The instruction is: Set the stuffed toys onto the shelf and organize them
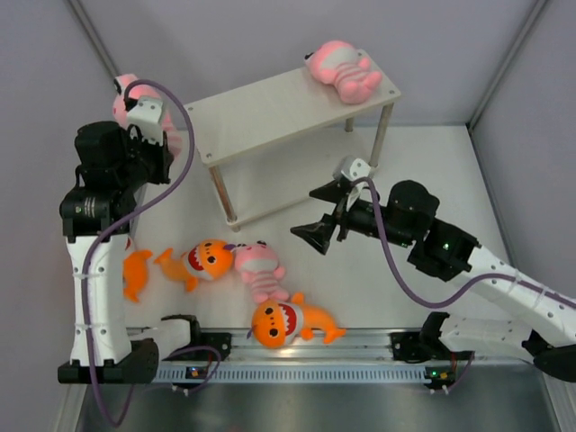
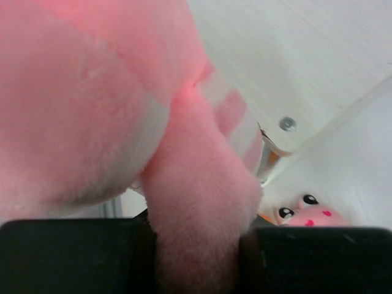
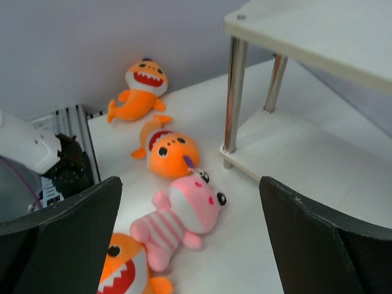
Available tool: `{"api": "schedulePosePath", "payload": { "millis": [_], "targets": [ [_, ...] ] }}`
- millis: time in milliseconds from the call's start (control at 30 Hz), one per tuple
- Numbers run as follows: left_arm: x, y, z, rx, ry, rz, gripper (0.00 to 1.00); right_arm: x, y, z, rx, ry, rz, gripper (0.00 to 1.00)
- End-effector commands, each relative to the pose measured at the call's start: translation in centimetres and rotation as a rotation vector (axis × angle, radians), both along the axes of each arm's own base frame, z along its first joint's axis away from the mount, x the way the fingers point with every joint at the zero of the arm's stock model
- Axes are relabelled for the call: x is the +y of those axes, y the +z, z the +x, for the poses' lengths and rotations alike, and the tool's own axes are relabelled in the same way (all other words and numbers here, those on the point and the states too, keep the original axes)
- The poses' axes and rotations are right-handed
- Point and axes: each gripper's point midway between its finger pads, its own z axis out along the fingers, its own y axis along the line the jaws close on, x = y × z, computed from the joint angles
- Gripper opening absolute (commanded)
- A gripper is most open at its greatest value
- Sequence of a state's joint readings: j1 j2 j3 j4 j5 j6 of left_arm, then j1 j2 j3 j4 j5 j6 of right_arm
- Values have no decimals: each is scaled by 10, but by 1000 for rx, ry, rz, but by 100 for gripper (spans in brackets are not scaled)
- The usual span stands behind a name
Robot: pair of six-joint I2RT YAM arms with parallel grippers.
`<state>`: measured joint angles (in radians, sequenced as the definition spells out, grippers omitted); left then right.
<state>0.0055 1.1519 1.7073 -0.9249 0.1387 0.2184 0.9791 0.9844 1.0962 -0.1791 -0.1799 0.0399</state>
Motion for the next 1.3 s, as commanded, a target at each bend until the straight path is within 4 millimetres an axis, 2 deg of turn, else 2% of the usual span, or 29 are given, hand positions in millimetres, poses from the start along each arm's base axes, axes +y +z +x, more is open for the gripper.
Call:
{"api": "schedulePosePath", "payload": {
  "millis": [0,33,100,133,167,200,233,267,300,367,467,500,567,733,767,833,1000,1100,1133,1200,1233,1267],
  "targets": [
    [-27,25,-41,-69,-125,-83,0,18,70,1,-186,22,107,94],
    [-30,30,-52,-85,-141,-95,0,25,80,1,-224,28,129,94],
    [-37,32,-64,-94,-179,-105,0,49,84,1,-299,49,104,93],
    [-44,35,-74,-110,-225,-107,0,58,94,0,-340,56,123,93],
    [-47,29,-78,-94,-246,-107,0,66,118,-9,-402,84,165,93],
    [-50,29,-86,-101,-268,-104,0,85,113,-6,-400,111,151,92],
    [-52,28,-90,-104,-284,-98,0,93,118,-6,-411,127,155,86],
    [-52,24,-94,-91,-290,-95,0,97,143,-10,-437,152,190,84],
    [-52,20,-96,-81,-294,-89,0,116,132,-4,-422,175,157,81],
    [-52,16,-101,-78,-299,-76,0,132,136,-8,-427,235,157,69],
    [-52,4,-106,-50,-306,-70,0,150,148,-8,-447,268,182,68],
    [-52,1,-107,-45,-307,-73,0,158,140,-6,-444,284,166,68],
    [-53,0,-109,-45,-311,-74,0,165,137,-13,-464,340,164,67],
    [-58,0,-109,-40,-337,-85,0,183,129,-16,-460,369,160,69],
    [-58,-1,-110,-36,-341,-84,0,185,132,-14,-459,358,163,69],
    [-60,0,-113,-45,-355,-81,0,191,126,-8,-452,346,149,69],
    [-65,0,-122,-54,-396,-78,0,203,115,-2,-430,351,115,61],
    [-68,2,-129,-68,-422,-71,0,207,113,1,-429,341,107,40],
    [-68,2,-129,-70,-425,-70,0,207,115,0,-430,342,112,24],
    [-68,5,-131,-80,-424,-64,3,206,118,1,-418,337,123,4],
    [-67,5,-130,-82,-417,-60,25,205,120,2,-414,331,129,0],
    [-66,6,-129,-85,-412,-54,43,203,124,2,-407,324,139,0]
  ]
}}
